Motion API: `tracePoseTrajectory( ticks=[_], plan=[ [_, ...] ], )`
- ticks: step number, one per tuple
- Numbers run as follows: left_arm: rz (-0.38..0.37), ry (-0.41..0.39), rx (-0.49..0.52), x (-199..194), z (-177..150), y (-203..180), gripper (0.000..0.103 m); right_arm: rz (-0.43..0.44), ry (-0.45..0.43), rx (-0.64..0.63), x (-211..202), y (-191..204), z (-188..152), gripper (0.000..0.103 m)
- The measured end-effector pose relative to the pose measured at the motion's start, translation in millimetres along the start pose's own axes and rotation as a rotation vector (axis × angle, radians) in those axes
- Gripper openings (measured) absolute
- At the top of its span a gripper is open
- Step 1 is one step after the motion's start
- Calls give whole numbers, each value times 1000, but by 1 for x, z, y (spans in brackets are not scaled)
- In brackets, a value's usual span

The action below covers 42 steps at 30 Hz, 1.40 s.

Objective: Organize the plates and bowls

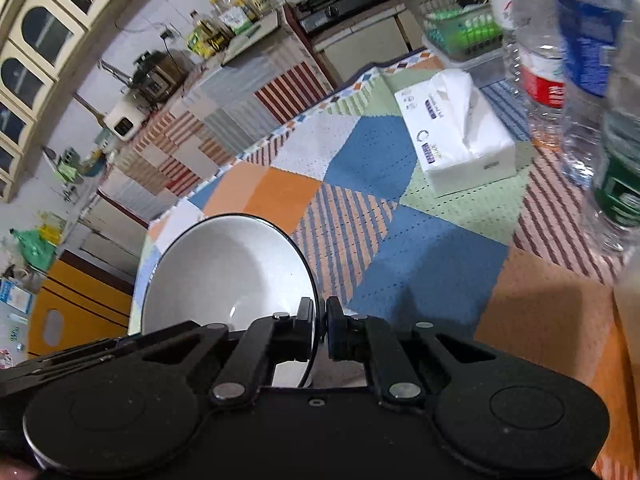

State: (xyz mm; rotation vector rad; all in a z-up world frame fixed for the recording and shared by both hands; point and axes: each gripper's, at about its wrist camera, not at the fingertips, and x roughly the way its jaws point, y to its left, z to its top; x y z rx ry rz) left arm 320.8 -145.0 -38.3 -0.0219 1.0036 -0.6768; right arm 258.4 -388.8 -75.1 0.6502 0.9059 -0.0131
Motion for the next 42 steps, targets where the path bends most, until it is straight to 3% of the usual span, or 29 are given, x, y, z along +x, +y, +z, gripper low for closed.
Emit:
tracePoseTrajectory(
  ticks=[11, 17, 24, 31, 36, 42],
  plan=[
    [-43, 36, -20, -8, -44, -27, 18, -54, -37, 19, -38, -14, -39, 11],
    [-25, 82, 24, 2, -53, -41, 19, -63, -29, 34, -37, -31, -53, 11],
    [-34, 150, 0, 17, -62, -41, 19, -105, -33, -13, -33, -37, -62, 12],
    [-9, 186, 33, 24, -63, -49, 19, -145, -3, -117, -26, -33, -65, 12],
    [-8, 208, 32, 30, -63, -53, 19, -242, -15, -302, -25, -17, -71, 15],
    [48, 190, 49, 32, -66, -61, 19, -388, -79, -569, -14, 2, -90, 21]
  ],
)
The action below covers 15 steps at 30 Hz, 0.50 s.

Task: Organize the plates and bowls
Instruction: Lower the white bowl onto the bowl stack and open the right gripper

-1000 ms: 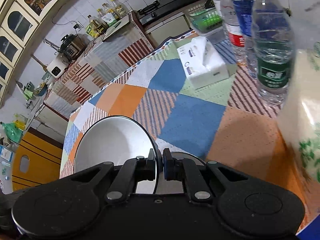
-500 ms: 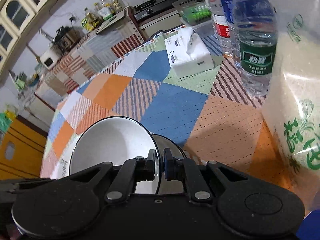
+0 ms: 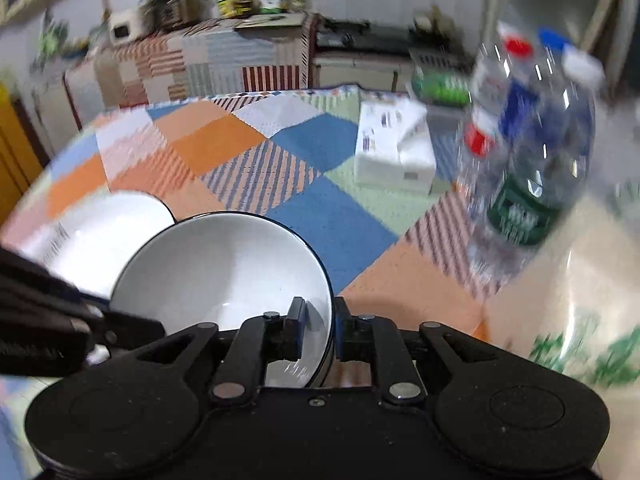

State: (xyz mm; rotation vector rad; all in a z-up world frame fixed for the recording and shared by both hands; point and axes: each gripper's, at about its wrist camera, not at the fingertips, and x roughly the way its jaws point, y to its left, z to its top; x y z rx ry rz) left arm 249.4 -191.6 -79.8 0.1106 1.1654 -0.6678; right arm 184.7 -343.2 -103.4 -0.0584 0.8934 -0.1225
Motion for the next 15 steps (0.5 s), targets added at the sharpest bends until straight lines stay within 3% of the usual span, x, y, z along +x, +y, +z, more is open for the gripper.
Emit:
tracePoseTrajectory(
  ticks=[4, 10, 15],
  plan=[
    [-9, -15, -12, -2, -1, 1, 18, -27, 2, -38, 6, 3, -4, 23],
    [-25, -44, -56, -8, -2, 9, 21, 7, -22, 19, 3, -5, -7, 23],
    [-61, -113, -173, -26, -8, 30, 27, 48, -77, 106, -17, -15, -11, 24]
  ],
)
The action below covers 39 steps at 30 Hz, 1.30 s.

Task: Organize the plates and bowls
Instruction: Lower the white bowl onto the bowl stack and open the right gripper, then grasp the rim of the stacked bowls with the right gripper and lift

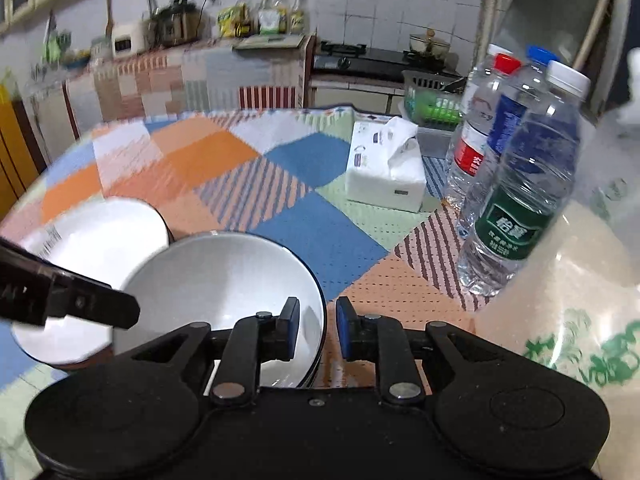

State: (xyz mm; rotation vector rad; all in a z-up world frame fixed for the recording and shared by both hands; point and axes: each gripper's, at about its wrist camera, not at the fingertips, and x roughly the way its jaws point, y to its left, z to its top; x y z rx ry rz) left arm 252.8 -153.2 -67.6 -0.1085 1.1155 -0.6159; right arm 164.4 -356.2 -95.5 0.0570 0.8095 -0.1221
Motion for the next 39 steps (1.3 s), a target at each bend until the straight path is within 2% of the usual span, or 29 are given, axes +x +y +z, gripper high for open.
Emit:
tracePoseTrajectory(
  ticks=[2, 4, 8, 11, 20, 23, 29, 32, 39],
  plan=[
    [-10, -10, -44, -6, -2, 8, 29, 16, -21, 16, -11, -3, -2, 29],
    [-30, -6, -72, -9, -5, 13, 29, 39, -39, 25, -22, -6, -7, 38],
    [-74, 0, -119, -16, -14, 19, 34, 144, -2, -10, -36, -4, -27, 46],
    [-75, 0, -122, -18, -21, 17, 38, 176, -5, -15, -42, -5, -44, 61],
    [-88, -37, -167, -12, -44, 14, 53, 165, 24, -51, -34, -6, -68, 75],
    [-89, -42, -223, -3, -52, 15, 57, 143, 43, -113, -18, -3, -74, 90],
    [-103, -47, -328, 18, -65, 18, 60, 168, 84, -190, 15, 0, -83, 92],
    [-85, -37, -342, 33, -64, 14, 60, 182, 100, -231, 29, 4, -86, 92],
    [-66, -29, -391, 51, -66, 11, 60, 212, 34, -249, 44, 8, -85, 100]
  ],
)
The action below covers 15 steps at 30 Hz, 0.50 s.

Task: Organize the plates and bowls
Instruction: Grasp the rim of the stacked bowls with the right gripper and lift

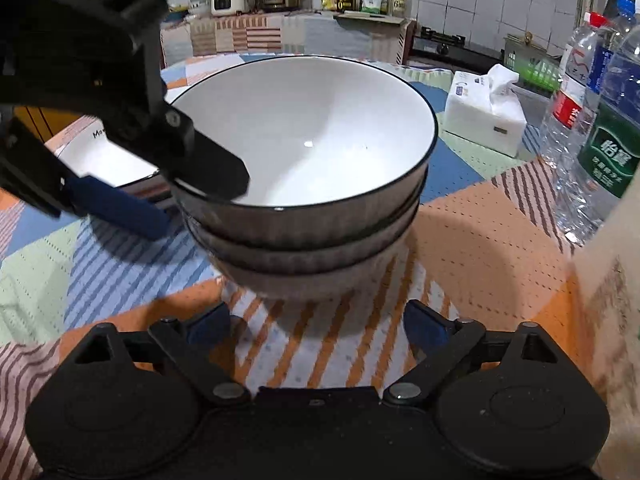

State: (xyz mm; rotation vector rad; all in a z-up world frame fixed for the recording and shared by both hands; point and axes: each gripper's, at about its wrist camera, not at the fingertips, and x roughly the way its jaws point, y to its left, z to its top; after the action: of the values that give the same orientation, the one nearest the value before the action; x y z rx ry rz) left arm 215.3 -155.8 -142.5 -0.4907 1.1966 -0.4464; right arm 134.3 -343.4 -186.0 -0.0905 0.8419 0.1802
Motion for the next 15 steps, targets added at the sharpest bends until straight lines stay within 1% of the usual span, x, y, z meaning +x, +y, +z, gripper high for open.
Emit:
tracePoseTrajectory(
  ticks=[2, 9, 13, 15],
  plan=[
    [5, 11, -16, 4, 3, 1, 58, 11, -1, -12, 4, -1, 2, 103],
    [-43, 67, -124, 19, 8, 14, 53, 28, -22, -27, 14, -6, 10, 103],
    [-48, 64, -138, 22, 7, 14, 48, 35, -47, -30, 22, -7, 16, 103],
    [-39, 68, -148, 25, 8, 14, 46, 45, -59, -41, 24, -5, 17, 103]
  ],
)
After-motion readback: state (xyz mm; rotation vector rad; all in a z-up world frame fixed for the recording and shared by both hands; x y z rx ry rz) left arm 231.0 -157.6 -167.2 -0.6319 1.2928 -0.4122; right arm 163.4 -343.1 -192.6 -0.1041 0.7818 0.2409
